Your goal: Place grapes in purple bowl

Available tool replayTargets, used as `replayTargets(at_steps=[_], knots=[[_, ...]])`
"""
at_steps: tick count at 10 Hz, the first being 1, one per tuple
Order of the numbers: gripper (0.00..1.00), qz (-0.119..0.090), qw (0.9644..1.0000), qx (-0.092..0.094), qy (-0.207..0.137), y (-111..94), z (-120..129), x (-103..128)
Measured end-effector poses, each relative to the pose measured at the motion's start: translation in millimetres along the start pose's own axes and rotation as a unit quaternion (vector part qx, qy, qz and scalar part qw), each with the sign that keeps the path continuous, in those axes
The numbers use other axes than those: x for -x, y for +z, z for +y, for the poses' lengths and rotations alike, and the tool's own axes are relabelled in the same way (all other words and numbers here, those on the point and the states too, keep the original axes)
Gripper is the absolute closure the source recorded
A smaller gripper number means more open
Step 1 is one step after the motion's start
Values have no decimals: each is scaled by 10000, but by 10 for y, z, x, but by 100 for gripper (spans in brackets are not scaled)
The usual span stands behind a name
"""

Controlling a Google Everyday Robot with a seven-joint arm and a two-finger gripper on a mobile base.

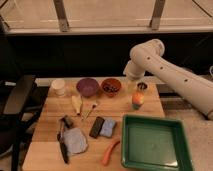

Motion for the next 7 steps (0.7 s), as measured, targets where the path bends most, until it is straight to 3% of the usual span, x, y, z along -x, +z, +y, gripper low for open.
replayTargets(at_steps=[4,7], knots=[[35,-117,9998,-27,-182,500,-393,285],[35,-152,9996,135,-189,840,-390,288]])
